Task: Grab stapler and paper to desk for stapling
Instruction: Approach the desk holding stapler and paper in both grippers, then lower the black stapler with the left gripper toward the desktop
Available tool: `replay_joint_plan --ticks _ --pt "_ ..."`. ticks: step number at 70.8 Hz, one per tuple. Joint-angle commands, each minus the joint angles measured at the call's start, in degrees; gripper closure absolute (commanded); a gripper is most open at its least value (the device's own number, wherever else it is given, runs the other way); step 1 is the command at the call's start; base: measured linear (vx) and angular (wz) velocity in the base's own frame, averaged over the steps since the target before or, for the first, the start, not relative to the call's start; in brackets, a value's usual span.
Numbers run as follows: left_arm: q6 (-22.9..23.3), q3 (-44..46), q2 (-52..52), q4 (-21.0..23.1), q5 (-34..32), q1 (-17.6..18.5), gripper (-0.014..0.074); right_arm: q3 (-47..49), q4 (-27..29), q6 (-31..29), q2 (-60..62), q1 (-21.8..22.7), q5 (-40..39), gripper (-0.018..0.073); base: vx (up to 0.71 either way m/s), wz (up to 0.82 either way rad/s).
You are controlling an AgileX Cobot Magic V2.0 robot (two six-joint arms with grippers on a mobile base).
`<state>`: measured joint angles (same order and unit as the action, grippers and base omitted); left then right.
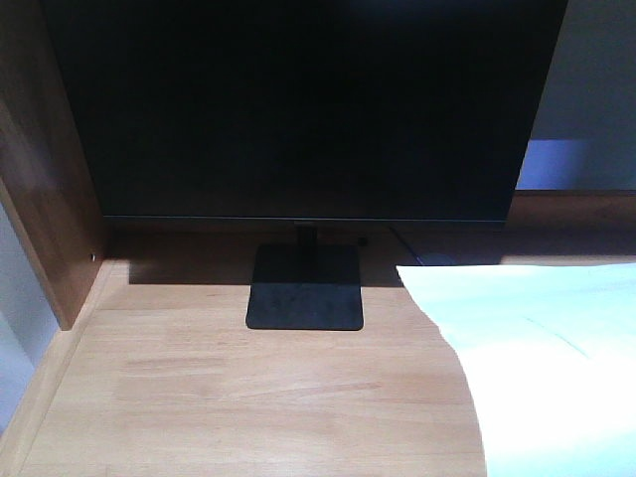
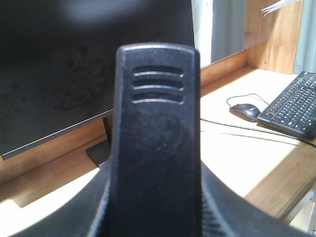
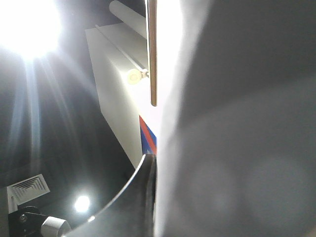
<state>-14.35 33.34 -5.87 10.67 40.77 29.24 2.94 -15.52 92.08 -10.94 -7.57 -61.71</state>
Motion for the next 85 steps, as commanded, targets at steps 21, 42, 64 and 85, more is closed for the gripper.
replay_joint_plan --ticks 21,42,64,85 --pt "0.1 1.4 -0.8 0.9 -6.6 0.1 0.0602 1.4 0.3 -0.3 -0.5 0.3 -2.1 0.0564 0.00 0.00" --pt "0.1 1.4 -0.8 0.9 -6.6 0.1 0.0602 1.4 0.3 -0.3 -0.5 0.3 -2.2 0.0564 0.00 0.00" --pt "-0.1 1.4 -6.2 0.9 -9.2 0.1 0.0602 1.4 0.3 -0.3 -0.5 0.3 -2.2 0.0564 0.00 0.00" --pt "-4.8 1.5 -21.8 4.1 -18.7 0.1 0.0602 1.4 0.3 -0.3 -0.5 0.3 -2.1 0.0564 0.00 0.00"
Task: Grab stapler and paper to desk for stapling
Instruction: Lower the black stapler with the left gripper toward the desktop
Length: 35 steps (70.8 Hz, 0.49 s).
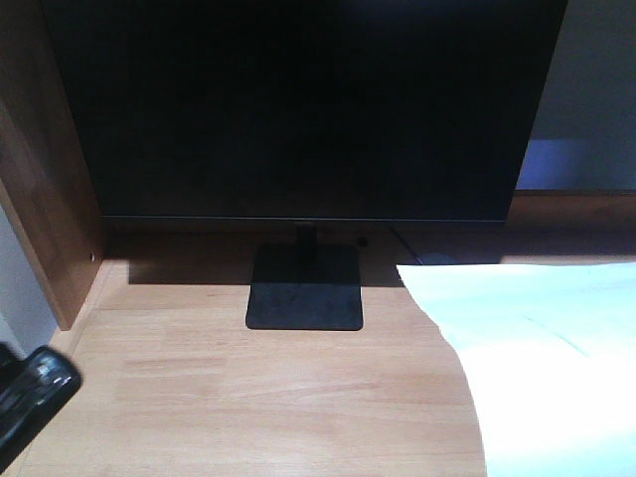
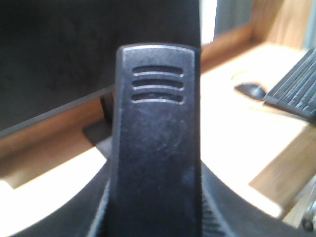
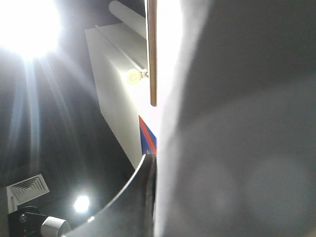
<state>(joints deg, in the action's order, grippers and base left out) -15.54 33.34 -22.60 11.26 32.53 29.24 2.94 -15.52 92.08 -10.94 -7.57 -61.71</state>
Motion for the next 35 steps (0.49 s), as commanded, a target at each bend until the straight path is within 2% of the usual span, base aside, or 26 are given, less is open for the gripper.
replay_joint_plan --ticks 1,10,24,35 --pt "-4.1 1.5 -5.9 4.2 -11.0 0.1 0.0602 1.4 0.3 -0.3 -0.5 0.3 -2.1 0.0564 0.00 0.00" --pt "-15.2 1.5 -12.9 12.2 -14.0 0.1 0.0602 1.4 0.3 -0.3 -0.5 0.3 -2.1 0.0564 0.00 0.00" --pt "-37.5 1.5 -21.7 27.4 -16.0 -0.2 0.0602 1.4 0.3 -0.3 -0.5 0.3 -2.1 0.0564 0.00 0.00" --pt "-54.0 1.5 -27.9 38.1 -15.3 -2.8 0.0602 1.4 0.3 -0.3 -0.5 0.3 -2.1 0.0564 0.00 0.00"
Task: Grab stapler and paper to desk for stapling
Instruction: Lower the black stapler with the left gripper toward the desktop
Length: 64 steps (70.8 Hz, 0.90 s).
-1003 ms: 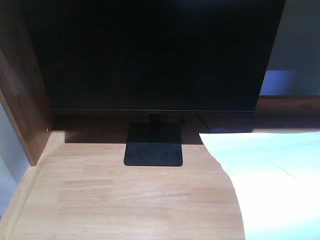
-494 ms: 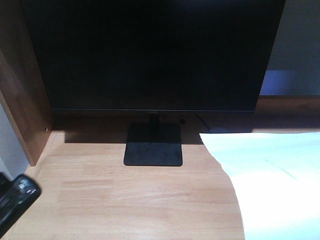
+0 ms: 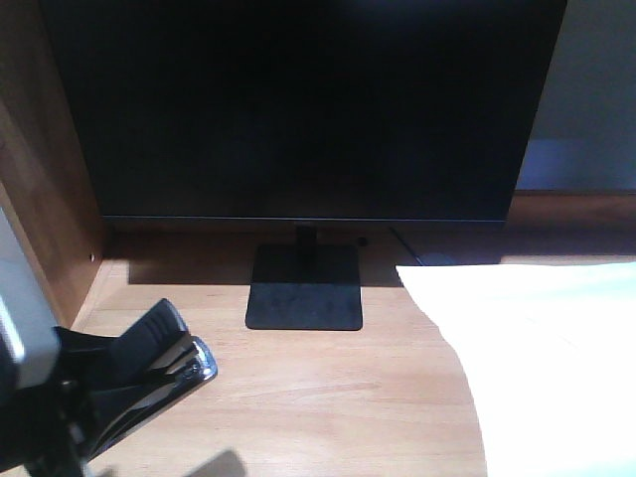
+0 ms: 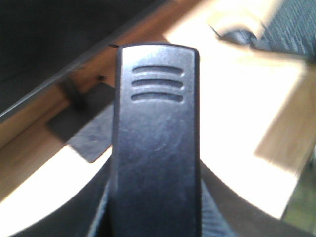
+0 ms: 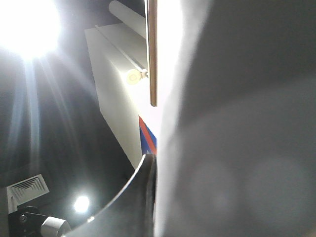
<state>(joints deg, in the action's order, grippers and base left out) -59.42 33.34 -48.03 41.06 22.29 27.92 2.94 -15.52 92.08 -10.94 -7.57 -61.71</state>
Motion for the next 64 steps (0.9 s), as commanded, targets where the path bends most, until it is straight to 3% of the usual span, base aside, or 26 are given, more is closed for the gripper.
replay_joint_plan --ticks 1,18,31,45,64 --pt "-11.4 1.5 -3.3 9.1 -4.9 -2.0 0.0602 1.4 0.3 -0.3 -0.5 0.3 -2.1 0.0564 0.00 0.00" --pt "-32.1 2.0 -11.6 20.3 3.7 -11.1 0.0602 1.4 0.3 -0.3 -0.5 0.3 -2.1 0.0564 0.00 0.00" --pt "-42.0 4.4 -19.8 29.6 13.6 -17.8 0.0602 1.4 0.3 -0.3 -0.5 0.3 -2.2 0.0564 0.00 0.00" --pt "-49.2 9.4 -30.0 30.0 24.1 -21.4 0.0602 1.4 0.3 -0.3 -0.5 0.3 -2.2 0.0564 0.00 0.00" --pt "-58.2 17.9 -41.8 29.7 30.8 -21.4 0.0602 1.4 0.3 -0.3 -0.5 0.3 -2.2 0.0564 0.00 0.00"
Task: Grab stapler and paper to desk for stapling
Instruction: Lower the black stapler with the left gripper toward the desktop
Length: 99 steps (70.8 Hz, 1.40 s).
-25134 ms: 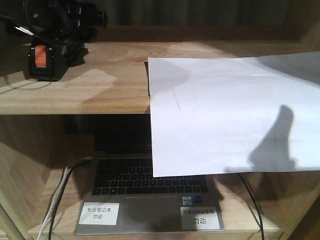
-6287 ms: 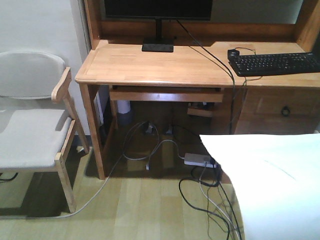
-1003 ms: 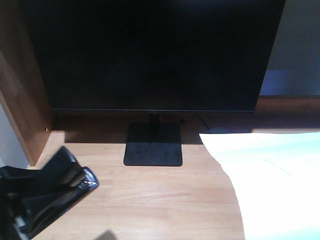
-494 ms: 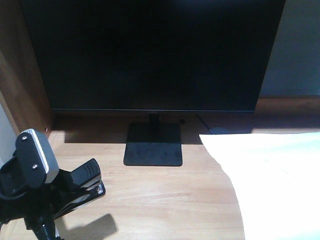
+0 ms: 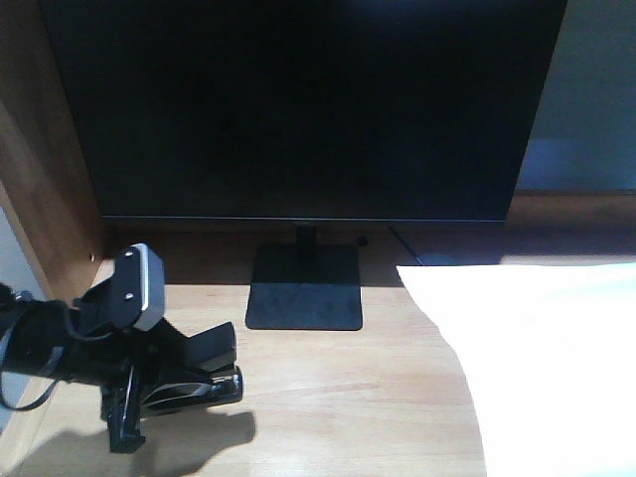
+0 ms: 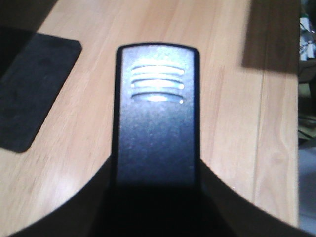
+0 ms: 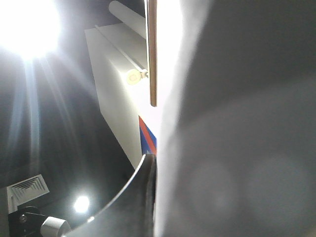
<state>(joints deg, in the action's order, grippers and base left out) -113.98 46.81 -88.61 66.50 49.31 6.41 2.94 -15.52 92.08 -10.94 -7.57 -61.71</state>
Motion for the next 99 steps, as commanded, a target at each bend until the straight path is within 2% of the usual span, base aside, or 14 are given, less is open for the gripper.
replay_joint_plan --ticks 1,17,34,44,83,99 --pt "-3.8 4.9 -1.8 4.0 4.1 0.1 0.0602 1.4 0.3 -0.3 -0.5 0.3 -2.2 0.0564 0.00 0.00" --pt "-6.7 11.2 -8.1 0.0 6.9 1.8 0.0602 1.4 0.3 -0.3 -0.5 0.3 -2.2 0.0564 0.00 0.00" --pt "-6.7 14.1 -14.7 0.5 6.3 5.3 0.0602 1.4 0.3 -0.3 -0.5 0.3 -2.2 0.0564 0.00 0.00" --pt "-6.7 14.2 -17.5 1.1 3.8 7.0 0.0602 1.4 0.3 -0.3 -0.5 0.3 -2.2 0.0564 0.00 0.00" --pt "-6.7 14.0 -23.4 2.1 2.3 7.5 0.0602 1.4 0.3 -0.3 -0.5 0.3 -2.1 0.0564 0.00 0.00" --pt "-6.7 14.0 -23.8 2.0 3.1 7.5 0.0564 1.4 0.3 -0.3 -0.5 0.3 -2.1 0.0564 0.00 0.00"
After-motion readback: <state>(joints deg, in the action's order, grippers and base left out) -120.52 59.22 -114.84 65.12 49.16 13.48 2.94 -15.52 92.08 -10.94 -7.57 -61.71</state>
